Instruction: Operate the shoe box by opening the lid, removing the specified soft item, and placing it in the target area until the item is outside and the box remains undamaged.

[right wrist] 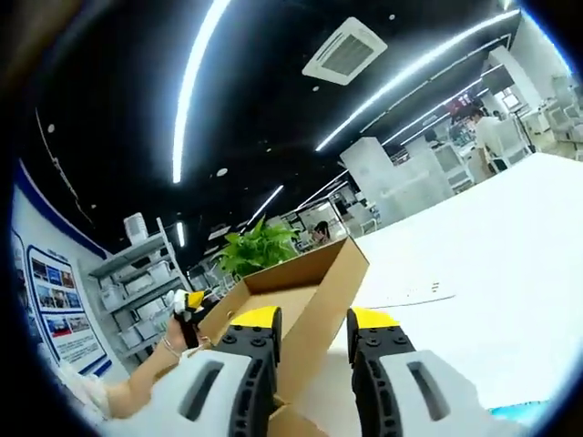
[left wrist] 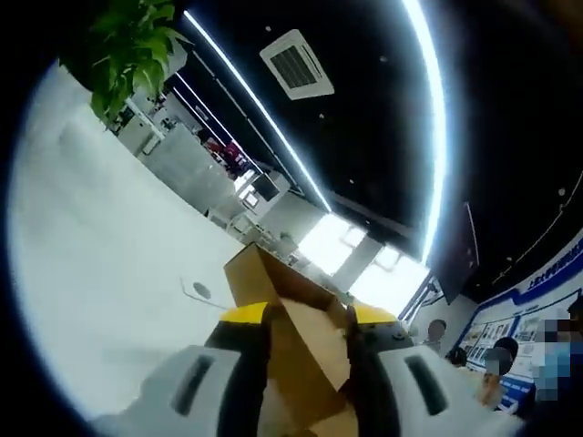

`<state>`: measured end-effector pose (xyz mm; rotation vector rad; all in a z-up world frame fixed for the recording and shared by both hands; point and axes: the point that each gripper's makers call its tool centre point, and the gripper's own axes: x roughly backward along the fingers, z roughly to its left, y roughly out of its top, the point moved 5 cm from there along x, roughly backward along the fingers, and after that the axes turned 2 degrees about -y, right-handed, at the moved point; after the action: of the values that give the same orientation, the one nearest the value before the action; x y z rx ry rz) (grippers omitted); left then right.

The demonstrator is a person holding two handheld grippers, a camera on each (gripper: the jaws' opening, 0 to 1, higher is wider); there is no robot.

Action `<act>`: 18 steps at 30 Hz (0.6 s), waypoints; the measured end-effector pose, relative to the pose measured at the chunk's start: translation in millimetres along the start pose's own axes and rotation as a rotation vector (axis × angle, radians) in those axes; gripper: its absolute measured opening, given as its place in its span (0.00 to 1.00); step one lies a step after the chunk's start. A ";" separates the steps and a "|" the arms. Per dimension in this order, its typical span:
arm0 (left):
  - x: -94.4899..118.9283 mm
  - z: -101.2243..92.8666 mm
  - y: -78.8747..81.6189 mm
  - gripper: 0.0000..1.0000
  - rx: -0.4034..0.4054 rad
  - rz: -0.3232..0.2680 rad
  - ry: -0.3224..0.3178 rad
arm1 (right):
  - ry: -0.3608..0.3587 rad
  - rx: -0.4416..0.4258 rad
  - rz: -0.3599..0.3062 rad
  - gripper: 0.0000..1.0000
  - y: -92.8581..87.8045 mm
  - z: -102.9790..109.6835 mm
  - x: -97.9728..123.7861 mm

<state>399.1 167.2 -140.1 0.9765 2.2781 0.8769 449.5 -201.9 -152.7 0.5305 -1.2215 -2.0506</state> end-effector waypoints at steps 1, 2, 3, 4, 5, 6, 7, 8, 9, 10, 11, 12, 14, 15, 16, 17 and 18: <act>-0.3 -0.5 -0.4 0.33 -0.004 0.001 0.004 | 0.005 -0.003 -0.002 0.28 0.4 0.4 -0.3; -0.2 1.5 2.1 0.33 -0.007 0.003 0.007 | 0.009 -0.008 -0.001 0.27 0.5 0.5 -0.5; 0.1 2.0 2.4 0.32 -0.008 0.004 0.007 | 0.015 -0.011 -0.003 0.26 -3.1 5.4 0.9; -0.2 -0.8 -2.0 0.32 -0.002 0.004 0.003 | 0.021 -0.018 -0.002 0.25 -3.9 7.0 1.2; 0.2 -0.6 -2.5 0.32 0.009 0.003 0.000 | 0.025 -0.021 -0.001 0.24 -6.4 9.9 2.4; 0.4 0.2 -3.2 0.32 0.015 0.004 -0.001 | 0.026 -0.023 -0.002 0.24 -7.1 10.9 3.0; 0.6 1.2 -4.3 0.31 0.019 0.009 0.003 | 0.023 -0.022 -0.003 0.24 -6.8 10.1 3.0; 1.1 2.9 -6.6 0.31 0.019 0.018 0.013 | 0.019 -0.021 -0.004 0.24 -7.0 9.8 3.1; 1.5 4.5 -7.5 0.31 0.018 0.022 0.022 | 0.017 -0.022 -0.004 0.25 -7.0 9.3 2.9; 2.4 7.4 -9.5 0.31 0.022 0.029 0.036 | 0.014 -0.027 -0.004 0.25 -7.6 9.4 2.9; 2.5 6.9 -10.5 0.30 0.034 0.034 0.030 | 0.017 -0.027 -0.004 0.25 -8.4 10.8 3.0; 2.5 4.8 -11.0 0.29 0.051 0.041 0.013 | 0.021 -0.026 -0.003 0.24 -8.7 11.9 3.0; 2.2 2.3 -11.0 0.30 0.061 0.042 0.008 | 0.023 -0.021 -0.001 0.25 -8.0 13.0 2.5; 2.5 1.3 -11.5 0.29 0.050 0.045 0.016 | 0.019 -0.017 -0.002 0.25 -7.0 11.8 2.4; 2.7 1.9 -12.5 0.28 0.049 0.051 0.020 | 0.020 -0.018 -0.002 0.25 -6.8 11.3 2.3; 2.9 2.5 -13.5 0.28 0.047 0.057 0.024 | 0.021 -0.019 -0.001 0.25 -6.5 10.7 2.1; 3.1 3.0 -14.4 0.28 0.046 0.063 0.027 | 0.022 -0.019 -0.001 0.24 -6.3 10.2 2.0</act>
<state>392.9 163.0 -153.1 1.0674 2.3107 0.8726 439.4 -195.1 -153.4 0.5429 -1.1878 -2.0506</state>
